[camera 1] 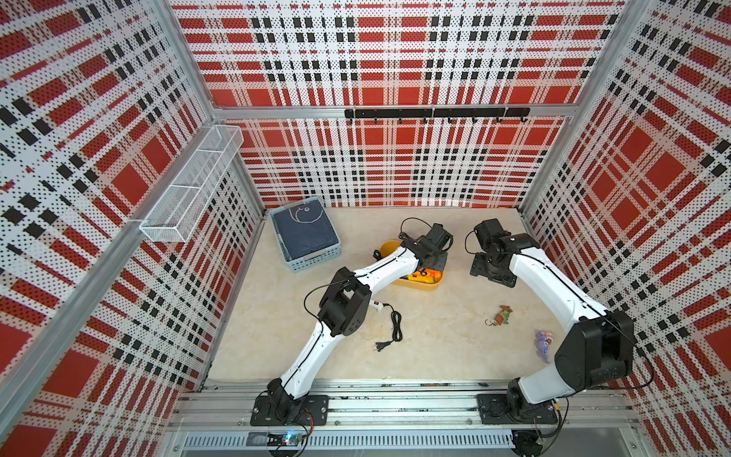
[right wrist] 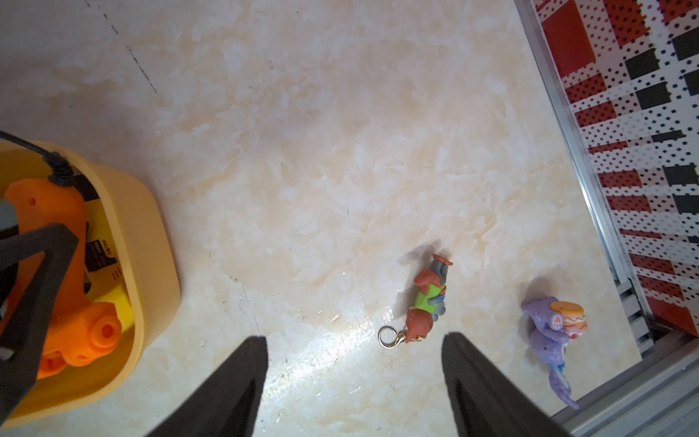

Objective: Put the hot melt glue gun into the storage box
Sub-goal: Adjust the hot melt adhesive gun in the storage box.

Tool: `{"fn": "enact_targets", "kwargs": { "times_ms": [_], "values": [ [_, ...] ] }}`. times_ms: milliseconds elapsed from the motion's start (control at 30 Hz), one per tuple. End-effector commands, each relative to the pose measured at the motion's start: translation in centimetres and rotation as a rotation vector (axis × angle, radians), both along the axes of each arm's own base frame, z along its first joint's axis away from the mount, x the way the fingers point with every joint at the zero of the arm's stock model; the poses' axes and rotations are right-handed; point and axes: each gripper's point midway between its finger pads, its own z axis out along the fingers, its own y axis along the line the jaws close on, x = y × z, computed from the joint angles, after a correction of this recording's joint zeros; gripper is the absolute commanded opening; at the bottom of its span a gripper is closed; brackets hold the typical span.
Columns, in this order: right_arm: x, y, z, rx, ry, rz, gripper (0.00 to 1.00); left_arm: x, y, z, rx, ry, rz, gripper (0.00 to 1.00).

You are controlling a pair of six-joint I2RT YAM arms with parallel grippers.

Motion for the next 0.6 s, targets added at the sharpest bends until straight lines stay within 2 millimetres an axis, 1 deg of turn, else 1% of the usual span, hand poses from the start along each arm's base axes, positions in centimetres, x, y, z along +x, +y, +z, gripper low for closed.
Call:
{"fn": "enact_targets", "kwargs": {
  "times_ms": [0,67,100,133,167,200,233,267,333,367,400,433,467,500,567],
  "values": [
    [0.3,-0.4,1.1,-0.005,-0.022,-0.008,0.8,-1.0,1.4,-2.8,0.039,0.058,0.022,0.35],
    [0.2,-0.4,1.0,-0.004,-0.021,-0.009,0.8,-1.3,2.1,-2.1,0.04,0.054,0.028,0.49],
    [0.2,-0.5,1.0,-0.005,-0.02,-0.01,0.8,-1.3,2.2,-1.4,0.034,0.046,0.027,0.53],
    [0.2,-0.5,0.9,-0.003,-0.019,-0.012,0.8,-1.4,2.2,-0.1,0.02,0.029,0.025,0.57],
    [0.2,-0.5,0.9,-0.003,-0.019,-0.012,0.8,-1.3,2.2,1.7,-0.001,0.005,0.024,0.61],
    [0.2,-0.5,0.9,-0.004,-0.019,-0.011,0.8,-1.2,2.0,3.5,-0.024,-0.02,0.02,0.64],
    [0.2,-0.5,1.0,-0.003,-0.021,-0.011,0.8,-1.0,1.9,5.8,-0.051,-0.055,0.022,0.65],
    [0.3,-0.5,1.1,-0.003,-0.023,-0.013,0.8,-0.7,2.0,8.3,-0.078,-0.093,0.026,0.65],
    [0.3,-0.5,1.1,-0.003,-0.024,-0.011,0.8,-0.2,2.2,12.3,-0.132,-0.152,0.04,0.66],
    [0.3,-0.5,1.1,-0.003,-0.023,-0.011,0.8,0.2,2.6,14.1,-0.156,-0.179,0.052,0.66],
    [0.4,-0.5,1.1,-0.002,-0.022,-0.01,0.8,0.7,3.1,15.3,-0.177,-0.197,0.071,0.66],
    [0.4,-0.4,1.0,0.0,-0.02,-0.01,0.8,1.4,3.9,16.0,-0.19,-0.207,0.094,0.66],
    [0.4,-0.4,1.1,0.002,-0.019,-0.01,0.8,2.2,4.9,16.0,-0.194,-0.205,0.122,0.66],
    [0.4,-0.4,1.0,0.002,-0.019,-0.009,0.8,2.9,5.8,15.4,-0.187,-0.195,0.147,0.66],
    [0.4,-0.4,1.1,0.002,-0.02,-0.009,0.8,4.4,8.0,13.3,-0.154,-0.159,0.204,0.65]
  ]
}}
